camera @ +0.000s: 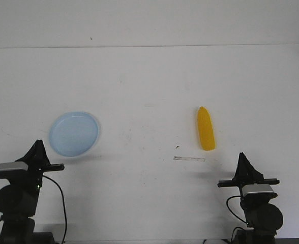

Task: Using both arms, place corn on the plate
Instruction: 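Reach the left gripper forward toward the light blue plate, then push the light blue plate with the left gripper toward the corn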

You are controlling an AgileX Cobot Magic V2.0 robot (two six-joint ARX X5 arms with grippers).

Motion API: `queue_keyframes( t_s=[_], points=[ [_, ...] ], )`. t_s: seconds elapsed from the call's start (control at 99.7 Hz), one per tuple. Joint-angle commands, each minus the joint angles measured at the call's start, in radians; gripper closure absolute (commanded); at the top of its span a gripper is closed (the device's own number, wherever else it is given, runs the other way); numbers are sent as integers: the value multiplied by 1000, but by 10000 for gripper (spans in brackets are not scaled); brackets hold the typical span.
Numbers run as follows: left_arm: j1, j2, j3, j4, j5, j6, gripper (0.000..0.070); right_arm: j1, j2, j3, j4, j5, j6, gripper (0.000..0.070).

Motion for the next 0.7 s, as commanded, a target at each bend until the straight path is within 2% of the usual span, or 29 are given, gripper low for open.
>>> queue_keyframes(
  t_s=[0.0,0.271,0.351,0.452,0.512,0.562,0.692],
  points=[
    [1,102,73,12,-3,-2,699,1,1,-1,10,0,6,691],
    [7,457,319,-88,-3,-9,699,1,1,-1,10,0,6,691],
    [19,545,390,-153,-1,-77,699,1,1,-1,10,1,6,691],
    [53,645,481,-273,17,-220,699,1,1,-1,10,1,6,691],
    [82,693,521,-337,69,-285,699,1,1,-1,10,1,6,691],
    [120,734,545,-380,151,-327,699,1,1,-1,10,1,6,691],
    [247,805,550,-425,375,-358,699,1,1,-1,10,1,6,691]
  ],
)
